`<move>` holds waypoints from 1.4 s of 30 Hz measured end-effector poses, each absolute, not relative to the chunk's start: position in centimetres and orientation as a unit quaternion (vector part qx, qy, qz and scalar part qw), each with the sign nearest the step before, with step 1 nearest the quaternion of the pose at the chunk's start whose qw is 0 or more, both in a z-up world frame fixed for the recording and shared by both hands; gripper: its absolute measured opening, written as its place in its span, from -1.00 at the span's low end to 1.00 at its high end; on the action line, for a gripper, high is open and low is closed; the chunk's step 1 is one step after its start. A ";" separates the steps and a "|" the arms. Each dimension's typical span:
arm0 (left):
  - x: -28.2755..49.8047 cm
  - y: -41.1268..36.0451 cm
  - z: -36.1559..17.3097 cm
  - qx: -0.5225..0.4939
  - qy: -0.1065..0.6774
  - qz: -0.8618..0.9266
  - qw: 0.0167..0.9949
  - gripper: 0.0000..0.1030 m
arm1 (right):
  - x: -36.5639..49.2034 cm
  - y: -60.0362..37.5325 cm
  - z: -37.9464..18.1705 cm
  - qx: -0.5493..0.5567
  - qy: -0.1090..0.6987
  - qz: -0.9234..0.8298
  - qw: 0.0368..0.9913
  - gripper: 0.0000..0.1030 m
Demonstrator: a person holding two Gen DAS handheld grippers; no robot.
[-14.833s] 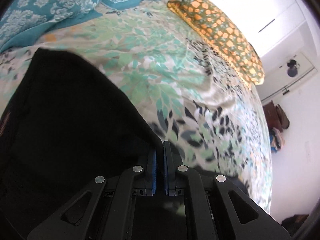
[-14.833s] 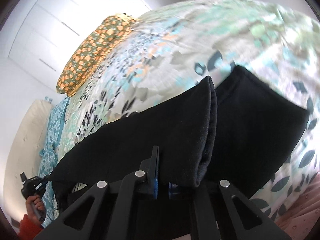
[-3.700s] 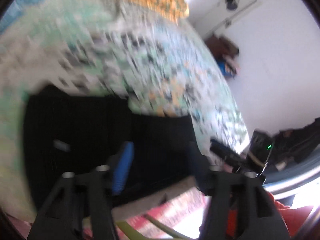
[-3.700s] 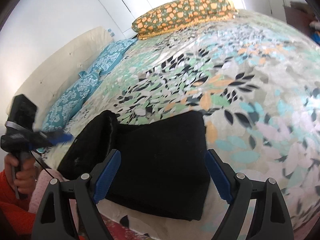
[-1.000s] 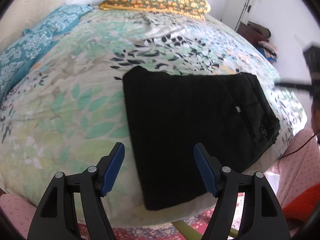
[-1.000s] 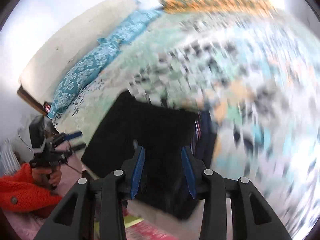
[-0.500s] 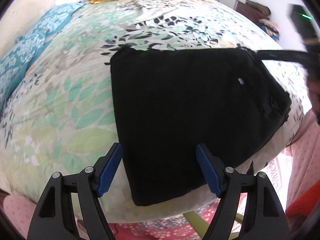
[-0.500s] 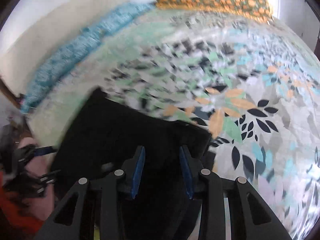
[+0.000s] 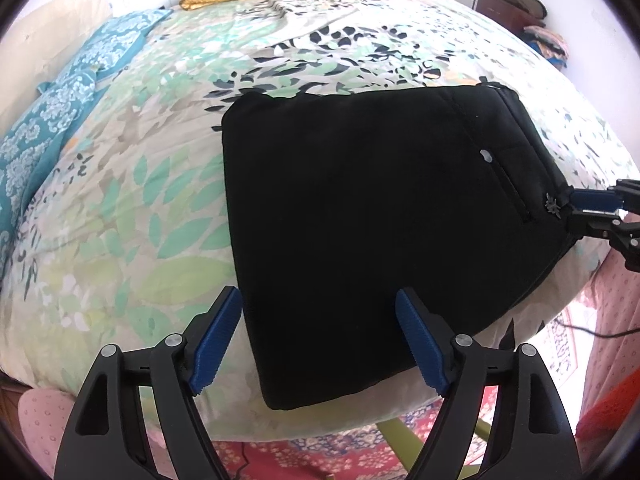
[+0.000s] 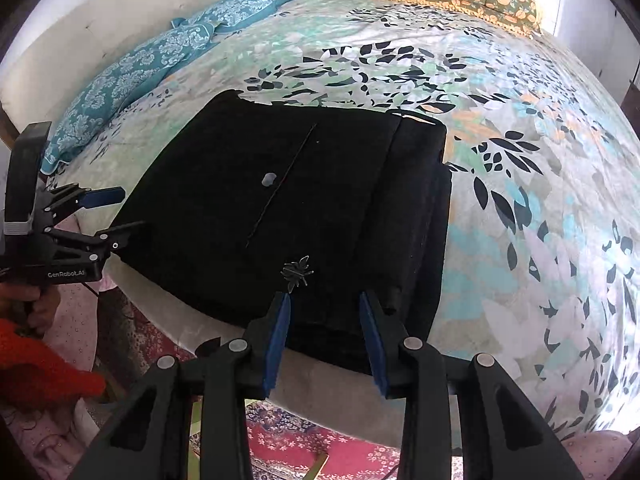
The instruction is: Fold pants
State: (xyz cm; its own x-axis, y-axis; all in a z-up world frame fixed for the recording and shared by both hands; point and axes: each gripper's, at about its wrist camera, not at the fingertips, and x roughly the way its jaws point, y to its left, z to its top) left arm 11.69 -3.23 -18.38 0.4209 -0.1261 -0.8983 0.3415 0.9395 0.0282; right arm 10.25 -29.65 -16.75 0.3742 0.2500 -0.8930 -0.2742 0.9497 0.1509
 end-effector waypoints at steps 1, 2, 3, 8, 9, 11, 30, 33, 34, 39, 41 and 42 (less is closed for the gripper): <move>11.8 -3.2 -18.4 0.101 0.520 -0.139 0.836 0.58 | 10.2 -29.6 -16.8 -0.013 0.536 0.159 0.829 -0.27; 11.8 -3.1 -18.4 0.100 0.521 -0.138 0.836 0.58 | 10.2 -29.6 -16.8 -0.014 0.535 0.159 0.830 -0.27; 11.8 -3.1 -18.4 0.098 0.521 -0.138 0.837 0.58 | 10.2 -29.7 -16.8 -0.014 0.534 0.159 0.830 -0.26; 12.1 -1.6 -17.3 0.068 0.516 -0.147 0.841 0.61 | 9.3 -30.7 -14.5 0.022 0.498 0.174 0.849 0.69; 12.4 -0.7 -16.8 0.055 0.510 -0.147 0.846 0.72 | 9.0 -31.4 -13.8 0.032 0.482 0.175 0.858 0.76; 13.4 1.2 -16.4 0.026 0.503 -0.140 0.852 0.87 | 9.2 -33.3 -12.9 0.053 0.464 0.168 0.868 0.94; 19.1 0.5 -23.2 -0.135 0.614 -0.233 0.742 -0.15 | 17.6 -36.8 -24.1 0.279 0.571 0.279 0.720 0.02; 19.4 0.5 -21.4 -0.147 0.602 -0.242 0.747 -0.57 | 17.3 -36.8 -22.3 0.281 0.548 0.289 0.733 -0.21; 19.5 0.4 -20.5 -0.148 0.594 -0.248 0.751 -0.58 | 17.4 -36.8 -21.3 0.286 0.536 0.297 0.737 -0.26; 22.5 -0.9 -15.3 -0.150 0.545 -0.266 0.781 -0.58 | 20.9 -36.6 -16.4 0.281 0.484 0.327 0.762 -0.32; 25.1 -1.1 -14.0 -0.142 0.526 -0.265 0.796 -0.58 | 23.4 -36.9 -14.9 0.272 0.470 0.324 0.775 -0.32; 26.7 -1.5 -13.3 -0.137 0.516 -0.263 0.804 -0.58 | 24.9 -37.1 -14.3 0.269 0.463 0.320 0.781 -0.32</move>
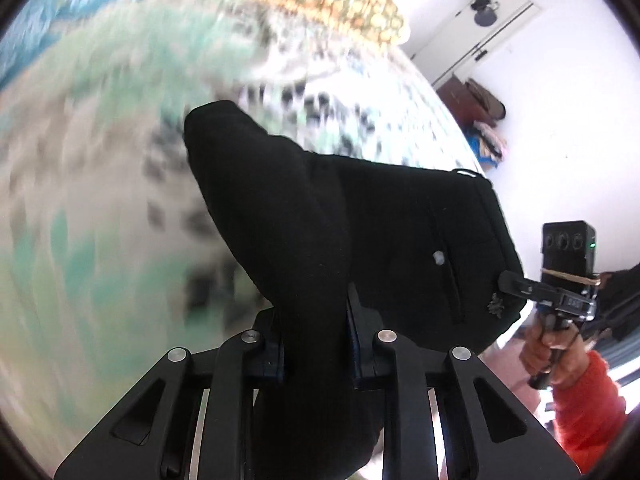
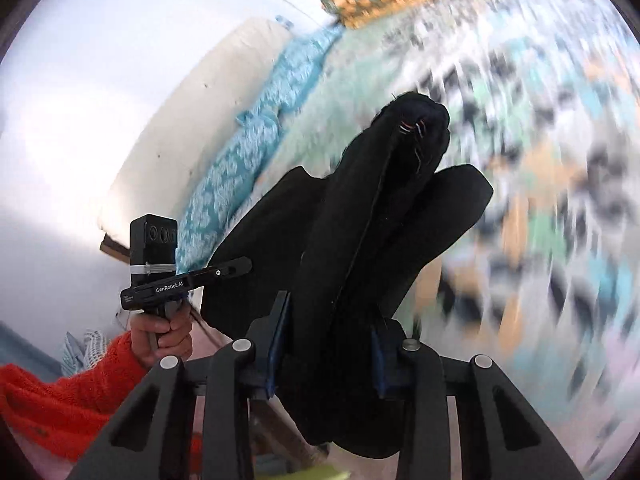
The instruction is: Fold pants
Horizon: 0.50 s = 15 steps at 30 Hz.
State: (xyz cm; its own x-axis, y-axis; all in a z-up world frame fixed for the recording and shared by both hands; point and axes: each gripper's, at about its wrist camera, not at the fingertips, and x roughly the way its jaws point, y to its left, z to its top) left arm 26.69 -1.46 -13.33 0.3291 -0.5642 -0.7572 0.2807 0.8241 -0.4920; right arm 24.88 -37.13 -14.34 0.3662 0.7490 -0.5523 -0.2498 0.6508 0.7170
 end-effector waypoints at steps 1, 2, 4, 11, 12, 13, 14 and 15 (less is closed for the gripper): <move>28.7 -2.2 -12.8 -0.136 0.505 -0.262 0.811 -0.58 | 26.8 -37.7 -14.0 0.269 0.457 0.313 0.788 -0.33; 30.3 -2.7 -12.4 -0.132 0.497 -0.259 0.817 -0.58 | 28.2 -38.3 -13.8 0.266 0.453 0.306 0.794 -0.33; 33.3 -4.3 -12.1 -0.105 0.480 -0.246 0.836 -0.54 | 31.6 -39.1 -13.9 0.254 0.448 0.279 0.811 -0.32; 33.2 -5.1 -15.9 -0.023 0.471 -0.113 0.875 0.33 | 32.2 -42.1 -17.7 0.221 0.500 0.074 0.834 1.00; 32.1 -4.7 -16.0 -0.020 0.463 -0.104 0.880 0.50 | 30.9 -42.2 -17.4 0.210 0.501 0.058 0.838 1.00; 30.2 -4.1 -15.9 -0.012 0.443 -0.085 0.892 0.54 | 29.2 -41.7 -16.9 0.184 0.500 0.035 0.846 1.00; 28.4 -3.6 -15.5 -0.001 0.424 -0.062 0.903 0.64 | 27.9 -41.1 -16.2 0.160 0.496 0.021 0.853 1.00; 26.9 -3.2 -15.1 0.009 0.412 -0.042 0.910 0.80 | 25.7 -40.1 -15.4 0.132 0.490 0.006 0.861 1.00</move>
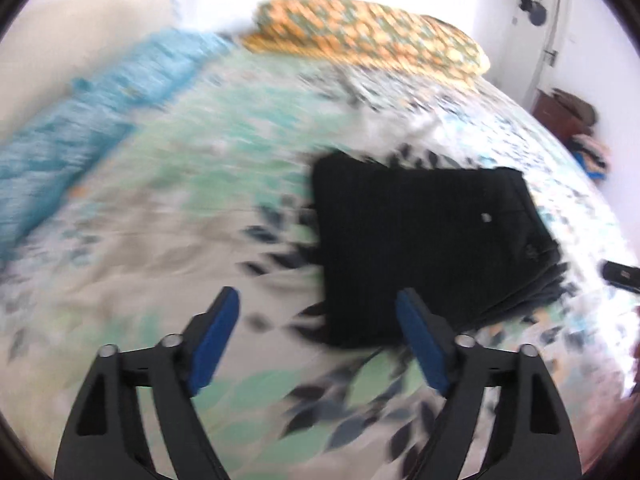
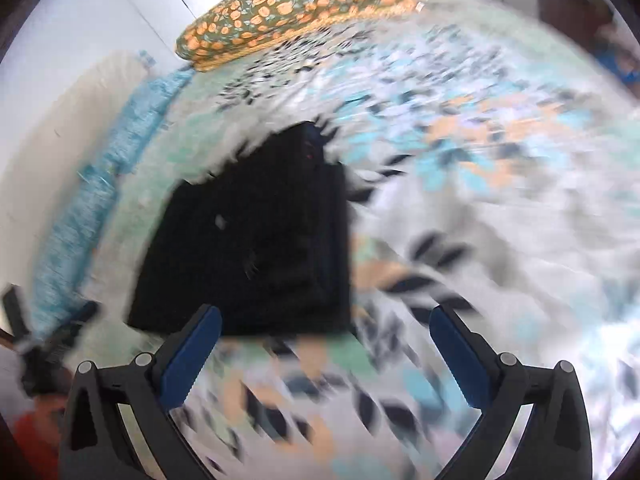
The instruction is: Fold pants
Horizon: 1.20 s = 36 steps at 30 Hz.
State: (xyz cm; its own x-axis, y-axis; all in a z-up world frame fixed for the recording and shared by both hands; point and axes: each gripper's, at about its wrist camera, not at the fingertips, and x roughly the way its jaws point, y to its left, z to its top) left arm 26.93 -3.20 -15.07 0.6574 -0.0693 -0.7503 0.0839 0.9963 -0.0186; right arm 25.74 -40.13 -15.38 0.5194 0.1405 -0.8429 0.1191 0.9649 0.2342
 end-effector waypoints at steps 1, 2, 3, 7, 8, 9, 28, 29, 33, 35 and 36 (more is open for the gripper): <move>25.3 -3.1 -14.4 0.016 0.403 -0.028 0.915 0.88 | 23.9 -38.8 -14.4 0.106 0.487 -0.013 0.867 1.00; 24.2 -3.1 -13.7 0.018 0.397 -0.027 0.917 0.94 | 22.4 -37.7 -13.5 0.089 0.484 -0.028 0.870 1.00; 23.2 -3.1 -13.0 0.020 0.395 -0.033 0.918 0.94 | 20.8 -36.4 -12.7 0.075 0.480 -0.037 0.873 1.00; 19.1 -3.6 -9.0 0.026 0.391 -0.038 0.919 0.97 | 15.3 -31.4 -8.7 0.030 0.449 -0.051 0.892 1.00; 18.4 -3.7 -8.3 0.019 0.388 -0.035 0.921 0.98 | 14.3 -30.7 -8.0 0.026 0.441 -0.054 0.895 1.00; 17.7 -3.7 -7.6 0.012 0.388 -0.032 0.921 0.98 | 13.4 -29.6 -7.0 0.019 0.433 -0.055 0.899 1.00; 12.8 -6.7 -3.8 0.031 0.376 -0.041 0.925 0.98 | 9.8 -26.8 -2.0 0.001 0.380 -0.084 0.921 1.00; 12.8 -6.5 -3.6 0.012 0.375 -0.051 0.926 0.98 | 9.8 -26.7 -1.9 0.001 0.378 -0.084 0.922 1.00; 12.7 -7.1 -3.2 0.013 0.375 -0.059 0.925 0.98 | 9.8 -26.8 -1.6 0.001 0.376 -0.082 0.923 1.00; 12.5 -7.5 -3.1 0.021 0.377 -0.059 0.924 0.98 | 9.8 -26.8 -1.4 0.002 0.372 -0.083 0.924 1.00; 12.6 -7.6 -3.1 0.025 0.382 -0.058 0.922 0.98 | 9.8 -26.9 -1.4 0.002 0.372 -0.083 0.925 1.00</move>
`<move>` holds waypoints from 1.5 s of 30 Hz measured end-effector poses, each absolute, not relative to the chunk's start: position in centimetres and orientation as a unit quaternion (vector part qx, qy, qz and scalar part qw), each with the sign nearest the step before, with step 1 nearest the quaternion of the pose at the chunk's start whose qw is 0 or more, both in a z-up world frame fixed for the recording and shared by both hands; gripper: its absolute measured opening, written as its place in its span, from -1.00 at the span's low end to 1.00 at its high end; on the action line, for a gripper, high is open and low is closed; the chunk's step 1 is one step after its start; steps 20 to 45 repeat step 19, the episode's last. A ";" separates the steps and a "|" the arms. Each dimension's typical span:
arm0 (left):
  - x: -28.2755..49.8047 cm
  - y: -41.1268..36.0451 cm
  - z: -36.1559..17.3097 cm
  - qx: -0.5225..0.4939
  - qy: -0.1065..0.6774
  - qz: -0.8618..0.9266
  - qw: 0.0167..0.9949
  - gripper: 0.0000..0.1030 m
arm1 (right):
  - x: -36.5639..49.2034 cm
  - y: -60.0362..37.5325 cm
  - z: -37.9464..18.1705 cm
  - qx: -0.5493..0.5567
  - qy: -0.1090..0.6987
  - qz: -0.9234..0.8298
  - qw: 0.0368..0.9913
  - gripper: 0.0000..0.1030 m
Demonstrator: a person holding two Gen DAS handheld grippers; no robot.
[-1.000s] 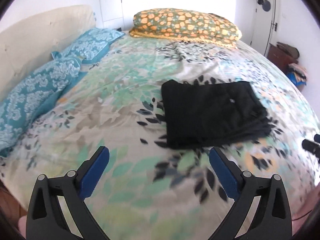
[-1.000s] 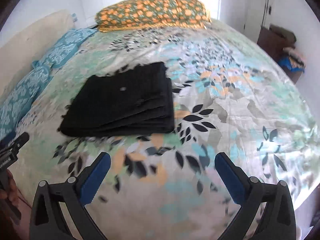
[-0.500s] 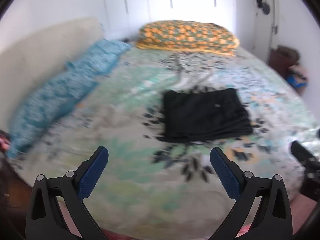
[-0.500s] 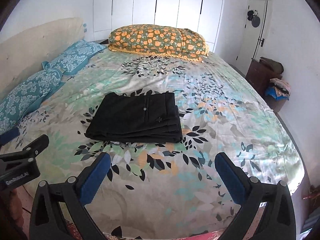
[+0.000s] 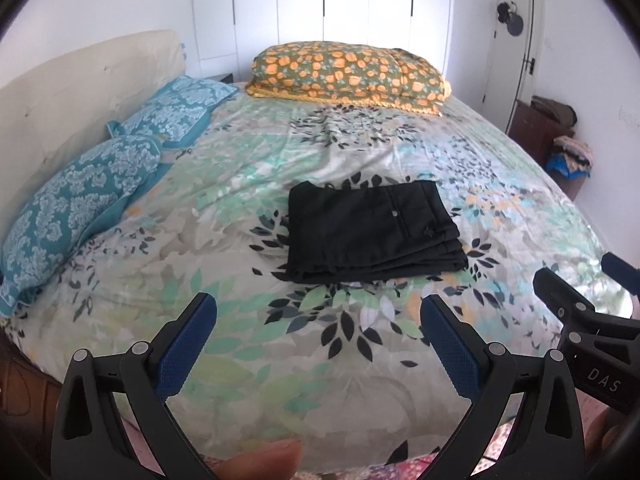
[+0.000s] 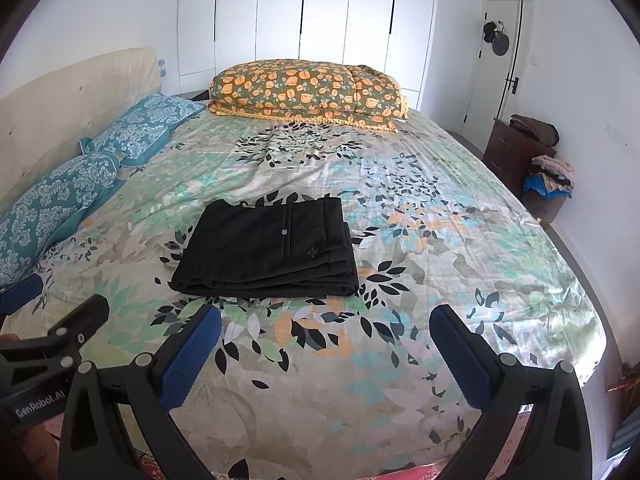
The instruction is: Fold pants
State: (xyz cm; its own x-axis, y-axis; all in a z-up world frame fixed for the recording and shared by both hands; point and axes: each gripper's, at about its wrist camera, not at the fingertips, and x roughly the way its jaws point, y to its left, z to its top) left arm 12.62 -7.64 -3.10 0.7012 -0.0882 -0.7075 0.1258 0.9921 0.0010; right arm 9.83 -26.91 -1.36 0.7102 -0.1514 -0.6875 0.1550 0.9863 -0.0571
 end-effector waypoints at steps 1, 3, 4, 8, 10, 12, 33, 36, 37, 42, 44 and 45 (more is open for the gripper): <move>12.6 -7.9 -3.2 0.028 0.386 -0.058 0.920 0.98 | 9.8 -27.0 -1.4 0.003 0.371 -0.083 0.925 1.00; 12.7 -8.2 -3.4 0.038 0.392 -0.057 0.917 0.98 | 9.8 -27.0 -1.4 0.002 0.372 -0.083 0.924 1.00; 12.6 -8.4 -3.4 0.043 0.392 -0.060 0.917 0.98 | 9.9 -27.0 -1.4 0.001 0.374 -0.083 0.924 1.00; 12.7 -8.2 -3.7 0.039 0.397 -0.058 0.915 0.98 | 10.1 -27.4 -1.6 0.003 0.380 -0.084 0.921 1.00; 12.8 -8.0 -3.8 0.032 0.401 -0.060 0.914 0.98 | 10.1 -27.4 -1.6 0.003 0.381 -0.084 0.921 1.00; 13.0 -7.7 -3.9 0.025 0.402 -0.056 0.913 0.98 | 10.1 -27.3 -1.7 0.002 0.380 -0.083 0.921 1.00; 12.9 -7.0 -3.8 0.009 0.396 -0.056 0.916 0.98 | 10.4 -27.0 -2.1 -0.001 0.382 -0.079 0.921 1.00; 12.9 -7.0 -3.8 0.009 0.396 -0.056 0.916 0.98 | 10.4 -27.0 -2.1 -0.001 0.382 -0.079 0.921 1.00; 12.9 -7.0 -3.8 0.009 0.396 -0.056 0.916 0.98 | 10.4 -27.0 -2.1 -0.001 0.382 -0.079 0.921 1.00; 12.9 -7.0 -3.8 0.009 0.396 -0.056 0.916 0.98 | 10.4 -27.0 -2.1 -0.001 0.382 -0.079 0.921 1.00; 12.9 -7.0 -3.8 0.009 0.396 -0.056 0.916 0.98 | 10.4 -27.0 -2.1 -0.001 0.382 -0.079 0.921 1.00; 12.9 -7.0 -3.8 0.009 0.396 -0.056 0.916 0.98 | 10.4 -27.0 -2.1 -0.001 0.382 -0.079 0.921 1.00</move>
